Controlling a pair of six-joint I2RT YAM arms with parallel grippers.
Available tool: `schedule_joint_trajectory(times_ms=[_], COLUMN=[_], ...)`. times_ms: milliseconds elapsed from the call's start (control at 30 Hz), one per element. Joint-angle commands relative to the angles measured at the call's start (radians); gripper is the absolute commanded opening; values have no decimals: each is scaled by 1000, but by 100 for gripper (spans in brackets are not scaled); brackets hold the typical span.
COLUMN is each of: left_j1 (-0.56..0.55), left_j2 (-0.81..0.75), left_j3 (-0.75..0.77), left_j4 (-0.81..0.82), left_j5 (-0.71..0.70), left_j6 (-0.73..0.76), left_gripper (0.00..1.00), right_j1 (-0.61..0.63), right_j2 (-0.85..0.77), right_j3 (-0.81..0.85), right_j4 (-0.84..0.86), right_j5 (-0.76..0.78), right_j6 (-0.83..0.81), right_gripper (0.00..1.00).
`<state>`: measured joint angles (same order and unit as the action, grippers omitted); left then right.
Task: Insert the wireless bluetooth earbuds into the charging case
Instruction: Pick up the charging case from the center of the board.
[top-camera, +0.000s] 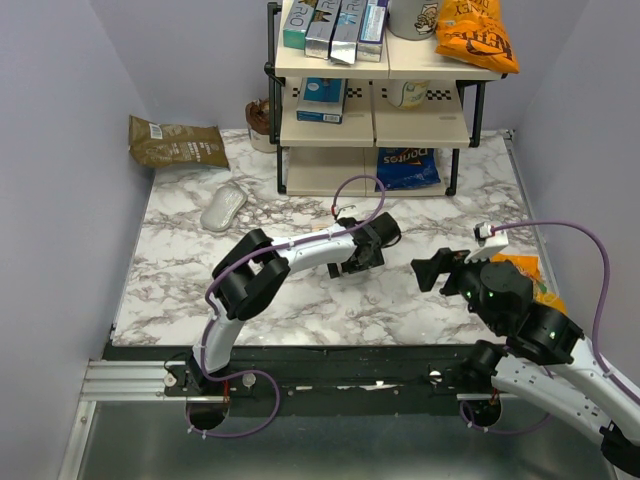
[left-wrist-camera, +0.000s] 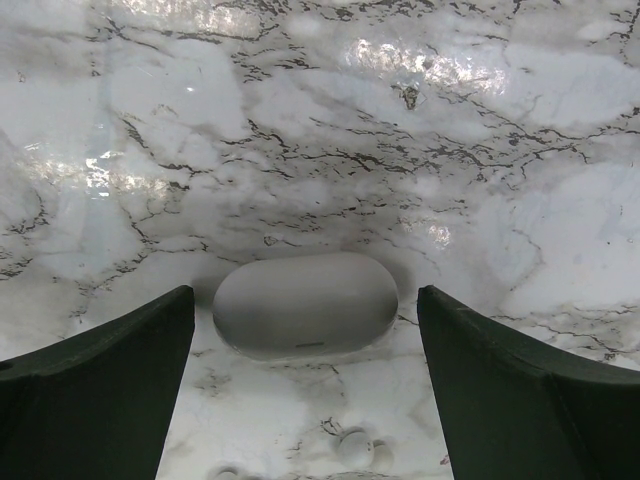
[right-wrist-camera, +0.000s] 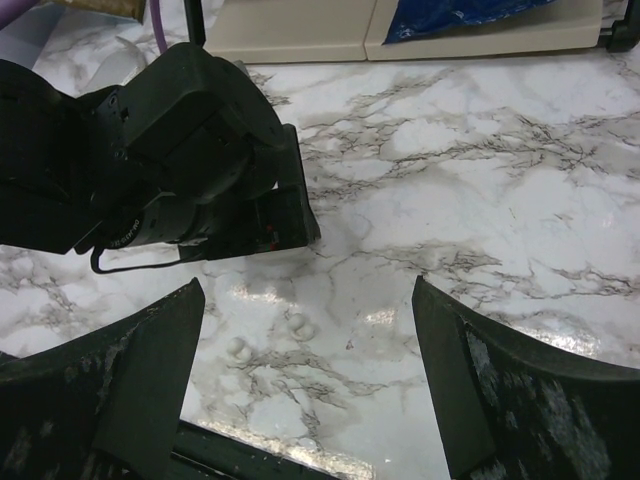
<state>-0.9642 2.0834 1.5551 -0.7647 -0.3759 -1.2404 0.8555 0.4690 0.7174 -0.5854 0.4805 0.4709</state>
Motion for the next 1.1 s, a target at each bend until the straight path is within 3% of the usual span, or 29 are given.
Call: schedule_joint_trajectory(times_ms=[0, 233, 767, 867, 1000, 1067], left_j1=[-13, -19, -31, -27, -19, -18], left_j2=[37, 95, 116, 113, 110, 101], left_j3=[-27, 42, 31, 37, 39, 22], left_j4=[-15, -140, -136, -124, -122, -114], left_j5=[52, 29, 34, 35, 34, 31], left_j6=[-27, -50, -65, -34, 12, 32], left_gripper=[95, 91, 81, 84, 98, 99], right_j1=[-1, -1, -1, -1, -1, 0], right_j2=[-20, -32, -47, -49, -49, -49], right_j3=[-12, -7, -21, -21, -19, -18], right_j4=[12, 7, 9, 7, 4, 4], right_j5=[-3, -6, -6, -3, 0, 1], right_j6=[8, 14, 21, 20, 20, 20], right_gripper=[93, 93, 93, 93, 93, 93])
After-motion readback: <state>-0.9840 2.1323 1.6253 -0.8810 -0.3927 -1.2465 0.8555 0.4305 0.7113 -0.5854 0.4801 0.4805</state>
